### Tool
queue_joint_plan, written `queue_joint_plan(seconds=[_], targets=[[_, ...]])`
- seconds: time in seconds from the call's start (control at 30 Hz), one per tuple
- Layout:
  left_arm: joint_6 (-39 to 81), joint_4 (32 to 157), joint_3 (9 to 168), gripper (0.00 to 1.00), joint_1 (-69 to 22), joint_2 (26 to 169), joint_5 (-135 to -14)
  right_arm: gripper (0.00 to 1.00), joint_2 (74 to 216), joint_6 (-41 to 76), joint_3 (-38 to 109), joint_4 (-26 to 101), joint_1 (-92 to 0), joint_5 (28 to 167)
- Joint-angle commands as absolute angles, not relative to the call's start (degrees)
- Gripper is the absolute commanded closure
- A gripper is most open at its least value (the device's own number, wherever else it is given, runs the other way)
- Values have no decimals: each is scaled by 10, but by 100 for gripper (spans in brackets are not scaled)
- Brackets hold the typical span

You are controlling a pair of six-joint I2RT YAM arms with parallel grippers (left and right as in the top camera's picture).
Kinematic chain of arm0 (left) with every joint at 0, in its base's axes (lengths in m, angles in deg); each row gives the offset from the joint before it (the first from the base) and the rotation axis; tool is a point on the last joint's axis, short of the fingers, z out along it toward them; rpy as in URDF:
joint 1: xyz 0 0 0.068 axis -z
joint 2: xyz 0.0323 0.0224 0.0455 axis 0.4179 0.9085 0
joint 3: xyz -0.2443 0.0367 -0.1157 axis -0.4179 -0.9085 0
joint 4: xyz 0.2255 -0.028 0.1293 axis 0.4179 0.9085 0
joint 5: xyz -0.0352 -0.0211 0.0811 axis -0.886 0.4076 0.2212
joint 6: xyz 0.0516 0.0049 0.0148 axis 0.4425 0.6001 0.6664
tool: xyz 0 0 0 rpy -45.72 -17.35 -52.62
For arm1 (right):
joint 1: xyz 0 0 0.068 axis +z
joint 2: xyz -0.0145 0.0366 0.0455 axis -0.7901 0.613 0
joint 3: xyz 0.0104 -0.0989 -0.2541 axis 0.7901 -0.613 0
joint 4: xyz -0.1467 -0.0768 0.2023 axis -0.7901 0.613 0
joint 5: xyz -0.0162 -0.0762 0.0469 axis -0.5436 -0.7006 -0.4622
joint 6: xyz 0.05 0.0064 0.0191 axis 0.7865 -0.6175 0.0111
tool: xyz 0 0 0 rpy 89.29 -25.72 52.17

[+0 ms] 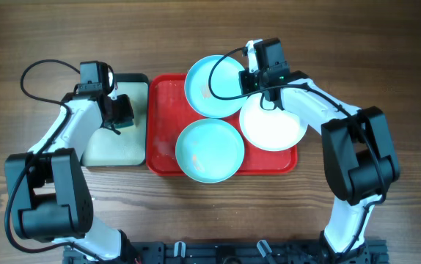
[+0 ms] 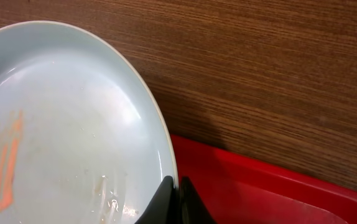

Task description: Clean dirty plates on tray and stack at the side

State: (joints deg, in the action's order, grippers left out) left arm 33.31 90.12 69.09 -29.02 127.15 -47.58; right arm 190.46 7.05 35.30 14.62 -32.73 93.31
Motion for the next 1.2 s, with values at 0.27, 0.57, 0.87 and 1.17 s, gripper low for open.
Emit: queue_joint_plan(seconds=[0.27, 0.57, 0.87, 1.17], targets=[[340, 894, 688, 85, -294, 1317, -471, 96, 1888, 65, 361, 145, -325, 940], [340, 922, 695, 96, -295, 1227, -470, 96, 1888, 65, 361, 145, -325, 940], [341, 995, 697, 96, -295, 965, -468, 96, 1888, 65, 361, 145, -325, 939], [349, 1003, 697, 96, -295, 874, -468, 96, 1888, 63, 361, 145, -325, 939]])
